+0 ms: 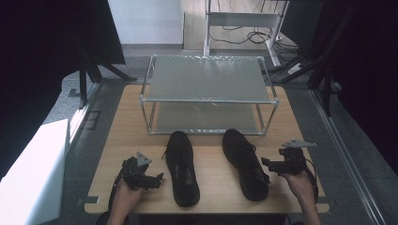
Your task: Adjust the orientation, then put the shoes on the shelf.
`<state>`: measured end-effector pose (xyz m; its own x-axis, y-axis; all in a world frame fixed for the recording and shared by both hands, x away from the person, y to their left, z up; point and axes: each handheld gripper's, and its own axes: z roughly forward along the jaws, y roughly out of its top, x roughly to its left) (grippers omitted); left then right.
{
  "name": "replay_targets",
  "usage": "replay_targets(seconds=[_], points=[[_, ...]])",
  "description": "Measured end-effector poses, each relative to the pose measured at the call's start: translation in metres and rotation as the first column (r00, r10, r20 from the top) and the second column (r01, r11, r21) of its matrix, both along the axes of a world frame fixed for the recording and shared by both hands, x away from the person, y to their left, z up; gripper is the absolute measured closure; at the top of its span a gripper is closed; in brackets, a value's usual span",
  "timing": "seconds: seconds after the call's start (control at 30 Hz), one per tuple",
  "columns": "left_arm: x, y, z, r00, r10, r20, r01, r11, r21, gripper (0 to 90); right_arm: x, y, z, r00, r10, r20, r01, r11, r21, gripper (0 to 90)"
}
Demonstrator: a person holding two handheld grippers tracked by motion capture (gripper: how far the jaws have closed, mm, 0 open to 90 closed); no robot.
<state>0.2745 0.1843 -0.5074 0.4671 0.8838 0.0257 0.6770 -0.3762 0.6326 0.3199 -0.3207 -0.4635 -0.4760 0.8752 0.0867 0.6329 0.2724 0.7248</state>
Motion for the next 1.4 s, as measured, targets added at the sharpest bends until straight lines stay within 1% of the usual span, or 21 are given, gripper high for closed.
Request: replay_targets(seconds=[0.07, 0.23, 0.37, 0.43, 0.6, 0.7, 0.8, 0.83, 0.87, 0.93, 1.0, 1.07, 1.1, 1.13, 1.17, 1.23, 1.27, 1.3, 1.33, 1.37, 1.4], points=[[0.000, 0.000, 0.001, 0.9999, 0.011, -0.003, -0.011, 0.9999, 0.011, 0.0, -0.001, 0.000, 0.000, 1.0000, -0.002, 0.004, 0.002, 1.0000, 0.002, 11.4], [-0.002, 0.000, 0.008, 0.9997, 0.020, 0.014, -0.020, 0.9998, -0.006, 0.2, -0.005, -0.004, 0.006, 0.9998, -0.006, 0.020, 0.005, 0.9998, 0.018, 11.3], [-0.004, 0.001, 0.013, 0.9993, 0.026, 0.027, -0.026, 0.9995, -0.019, 0.6, -0.009, -0.006, 0.012, 0.9993, -0.005, 0.037, 0.005, 0.9999, 0.009, 9.2], [-0.005, 0.001, 0.015, 0.9989, 0.032, 0.033, -0.031, 0.9992, -0.027, 0.6, -0.012, -0.006, 0.014, 0.9991, 0.005, 0.042, -0.005, 1.0000, -0.008, 7.8], [-0.007, 0.003, 0.024, 0.9977, 0.051, 0.044, -0.046, 0.9938, -0.101, 0.8, -0.015, -0.005, 0.019, 0.9984, 0.010, 0.056, -0.010, 0.9999, 0.003, 6.2], [-0.009, 0.002, 0.029, 0.9978, 0.053, 0.041, -0.047, 0.9913, -0.123, 0.6, -0.019, -0.003, 0.024, 0.9976, 0.021, 0.066, -0.022, 0.9995, 0.022, 4.7], [-0.010, -0.003, 0.036, 0.9975, 0.048, 0.052, -0.039, 0.9875, -0.153, 0.2, -0.021, -0.003, 0.026, 0.9976, 0.018, 0.067, -0.021, 0.9989, 0.041, 4.3], [-0.011, -0.005, 0.039, 0.9975, 0.044, 0.056, -0.034, 0.9854, -0.167, 0.1, -0.023, -0.002, 0.028, 0.9978, 0.019, 0.064, -0.023, 0.9975, 0.067, 3.8], [-0.011, -0.009, 0.043, 0.9975, 0.030, 0.063, -0.018, 0.9813, -0.192, 0.1, -0.023, -0.002, 0.029, 0.9980, 0.024, 0.059, -0.029, 0.9963, 0.080, 3.8], [-0.011, -0.012, 0.045, 0.9976, 0.024, 0.065, -0.010, 0.9796, -0.201, 0.1, -0.024, 0.000, 0.029, 0.9982, 0.033, 0.051, -0.038, 0.9950, 0.092, 3.5], [-0.010, -0.017, 0.046, 0.9980, 0.013, 0.062, 0.000, 0.9784, -0.207, 0.0, -0.023, 0.003, 0.029, 0.9984, 0.038, 0.041, -0.042, 0.9948, 0.093, 0.3], [-0.007, -0.023, 0.046, 0.9983, 0.004, 0.058, 0.008, 0.9791, -0.203, 0.0, -0.022, 0.006, 0.028, 0.9985, 0.048, 0.027, -0.050, 0.9939, 0.098, 5.2], [-0.007, -0.025, 0.046, 0.9984, 0.002, 0.056, 0.010, 0.9792, -0.203, 0.0, -0.022, 0.009, 0.027, 0.9974, 0.070, 0.018, -0.071, 0.9923, 0.101, 5.8], [-0.006, -0.027, 0.046, 0.9986, -0.002, 0.053, 0.013, 0.9792, -0.202, 0.0, -0.021, 0.013, 0.025, 0.9963, 0.085, 0.014, -0.086, 0.9927, 0.084, 6.2], [-0.005, -0.029, 0.047, 0.9986, -0.004, 0.053, 0.015, 0.9783, -0.207, 0.0, -0.021, 0.015, 0.023, 0.9956, 0.093, 0.011, -0.093, 0.9924, 0.080, 7.0], [-0.002, -0.033, 0.047, 0.9988, -0.011, 0.048, 0.022, 0.9754, -0.219, 0.0, -0.017, 0.020, 0.019, 0.9938, 0.111, 0.000, -0.111, 0.9906, 0.081, 7.0], [-0.001, -0.036, 0.047, 0.9988, -0.016, 0.045, 0.026, 0.9753, -0.219, 0.0, -0.017, 0.020, 0.019, 0.9938, 0.111, 0.000, -0.111, 0.9906, 0.081, 7.0], [0.002, -0.042, 0.047, 0.9989, -0.023, 0.040, 0.031, 0.9767, -0.212, 0.0, -0.014, 0.027, 0.015, 0.9915, 0.129, -0.013, -0.128, 0.9881, 0.085, 6.9], [0.002, -0.042, 0.047, 0.9989, -0.023, 0.040, 0.031, 0.9767, -0.212, 0.0, -0.014, 0.027, 0.015, 0.9915, 0.129, -0.013, -0.128, 0.9881, 0.085, 6.9], [0.003, -0.045, 0.047, 0.9989, -0.030, 0.037, 0.037, 0.9769, -0.210, 0.0, -0.012, 0.031, 0.012, 0.9898, 0.140, -0.027, -0.137, 0.9880, 0.071, 6.9], [0.005, -0.048, 0.046, 0.9989, -0.035, 0.032, 0.041, 0.9767, -0.211, 0.0, -0.008, 0.038, 0.006, 0.9887, 0.142, -0.048, -0.141, 0.9897, 0.025, 6.0]])
